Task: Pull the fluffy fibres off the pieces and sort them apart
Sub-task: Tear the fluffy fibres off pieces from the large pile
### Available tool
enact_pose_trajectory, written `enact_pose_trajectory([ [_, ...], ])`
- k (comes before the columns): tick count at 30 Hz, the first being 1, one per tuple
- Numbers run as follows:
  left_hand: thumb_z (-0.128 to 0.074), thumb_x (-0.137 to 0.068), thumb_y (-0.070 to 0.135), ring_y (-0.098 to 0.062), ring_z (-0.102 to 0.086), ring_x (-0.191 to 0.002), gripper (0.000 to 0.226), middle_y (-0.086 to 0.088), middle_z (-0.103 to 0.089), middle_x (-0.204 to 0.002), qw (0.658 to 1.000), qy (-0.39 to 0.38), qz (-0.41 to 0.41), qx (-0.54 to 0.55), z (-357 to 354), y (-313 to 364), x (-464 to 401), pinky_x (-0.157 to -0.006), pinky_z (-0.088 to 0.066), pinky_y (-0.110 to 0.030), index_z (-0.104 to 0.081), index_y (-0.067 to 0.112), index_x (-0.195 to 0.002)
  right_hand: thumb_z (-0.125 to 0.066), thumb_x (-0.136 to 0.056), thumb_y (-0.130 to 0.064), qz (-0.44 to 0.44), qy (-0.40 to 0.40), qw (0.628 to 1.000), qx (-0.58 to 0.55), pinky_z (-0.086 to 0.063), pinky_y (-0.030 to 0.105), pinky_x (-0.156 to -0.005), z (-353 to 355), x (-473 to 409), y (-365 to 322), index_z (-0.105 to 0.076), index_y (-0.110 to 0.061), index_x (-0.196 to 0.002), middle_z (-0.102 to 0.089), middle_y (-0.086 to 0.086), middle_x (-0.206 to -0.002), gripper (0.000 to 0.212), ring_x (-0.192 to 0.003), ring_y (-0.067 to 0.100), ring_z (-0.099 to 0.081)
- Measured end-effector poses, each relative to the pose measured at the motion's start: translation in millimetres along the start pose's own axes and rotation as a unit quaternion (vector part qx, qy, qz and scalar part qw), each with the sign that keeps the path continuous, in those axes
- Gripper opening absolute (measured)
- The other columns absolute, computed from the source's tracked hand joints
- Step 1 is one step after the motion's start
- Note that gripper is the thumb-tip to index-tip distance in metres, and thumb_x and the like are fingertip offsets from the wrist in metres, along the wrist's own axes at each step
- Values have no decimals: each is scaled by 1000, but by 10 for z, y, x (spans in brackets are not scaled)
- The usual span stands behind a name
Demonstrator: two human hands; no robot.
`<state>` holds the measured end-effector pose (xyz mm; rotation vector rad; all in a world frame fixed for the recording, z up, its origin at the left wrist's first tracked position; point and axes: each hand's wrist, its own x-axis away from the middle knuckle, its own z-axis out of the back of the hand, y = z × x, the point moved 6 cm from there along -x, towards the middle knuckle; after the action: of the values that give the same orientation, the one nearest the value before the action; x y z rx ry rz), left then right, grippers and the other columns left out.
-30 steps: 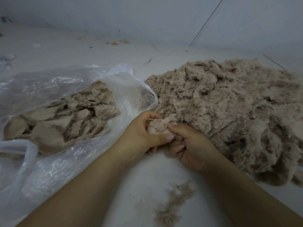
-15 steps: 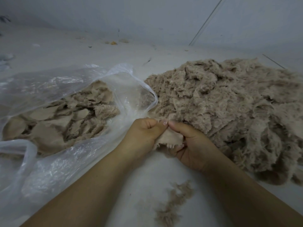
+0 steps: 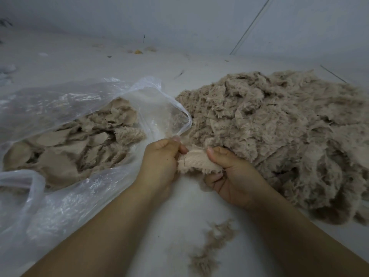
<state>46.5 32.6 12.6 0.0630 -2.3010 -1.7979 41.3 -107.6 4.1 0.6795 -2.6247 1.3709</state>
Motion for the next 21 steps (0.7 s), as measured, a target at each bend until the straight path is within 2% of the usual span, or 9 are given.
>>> enact_pose_trajectory([
  [2,-54,-99,21,-13,-30,-30,42,-6,-44,-45,999,-12,9,-39,59,29,-21,-35,-21,-13,-59,10,-58,-56,-87,-20,-1,3,1000,-1,-31,10,-35,0,-9,3,-44,5,-133,-59,18,-100,54,-53,5,-50],
  [3,-55,-98,17,-12,-26,-28,39,-5,-38,-42,997,-34,19,-69,64,33,-12,-35,-19,-12,-57,9,-59,-56,-87,-21,1,4,1000,-1,-31,10,-35,8,-14,6,-41,9,-136,-60,19,-100,59,-53,5,-52],
  [5,-56,-92,2,-10,-24,-26,26,-4,-36,-40,988,-93,36,-121,38,20,28,-36,-18,-10,-58,8,-66,-56,-85,-22,4,1,1000,-4,-31,10,-35,14,-29,11,-44,7,-134,-62,15,-87,58,-49,4,-49],
  [7,-54,-79,-4,-11,-30,-26,9,-9,-43,-47,978,-158,55,-122,-30,3,88,-36,-19,-10,-59,3,-81,-56,-84,-23,2,-9,1000,-5,-31,10,-35,7,-37,11,-52,2,-121,-56,17,-85,45,-48,4,-42],
  [10,-46,-62,3,-22,-49,-36,46,-29,-53,-79,952,-280,109,-61,-159,-28,208,-33,-29,-14,-51,-12,-105,-55,-86,-25,8,-33,999,18,-31,10,-36,-9,-25,-10,-67,-2,-90,-55,12,-73,27,-50,6,-43],
  [12,-44,-60,6,-28,-57,-49,55,-32,-55,-97,939,-319,132,-14,-193,-9,247,-33,-39,-20,-51,-11,-112,-52,-89,-26,5,-39,999,24,-31,10,-36,-14,-19,-11,-64,0,-95,-53,12,-73,29,-53,7,-43],
  [14,-50,-67,12,-29,-57,-53,42,-24,-55,-95,938,-316,141,15,-202,23,255,-34,-41,-22,-55,-1,-108,-51,-89,-25,1,-42,999,16,-32,10,-36,-19,-17,-4,-59,1,-103,-56,13,-75,30,-53,7,-44],
  [17,-70,-80,13,-22,-49,-43,21,-16,-57,-68,963,-252,92,-31,-154,9,188,-34,-34,-19,-54,5,-90,-55,-83,-21,4,-27,1000,-7,-33,11,-35,15,-33,-4,-60,0,-98,-64,12,-72,26,-48,8,-51],
  [21,-64,-89,8,-16,-39,-36,16,-8,-50,-52,975,-203,14,-94,-116,44,140,-34,-26,-16,-56,8,-75,-61,-80,-27,-12,-18,1000,2,-37,15,-37,60,-48,10,-66,1,-97,-63,10,-75,33,-50,9,-52],
])
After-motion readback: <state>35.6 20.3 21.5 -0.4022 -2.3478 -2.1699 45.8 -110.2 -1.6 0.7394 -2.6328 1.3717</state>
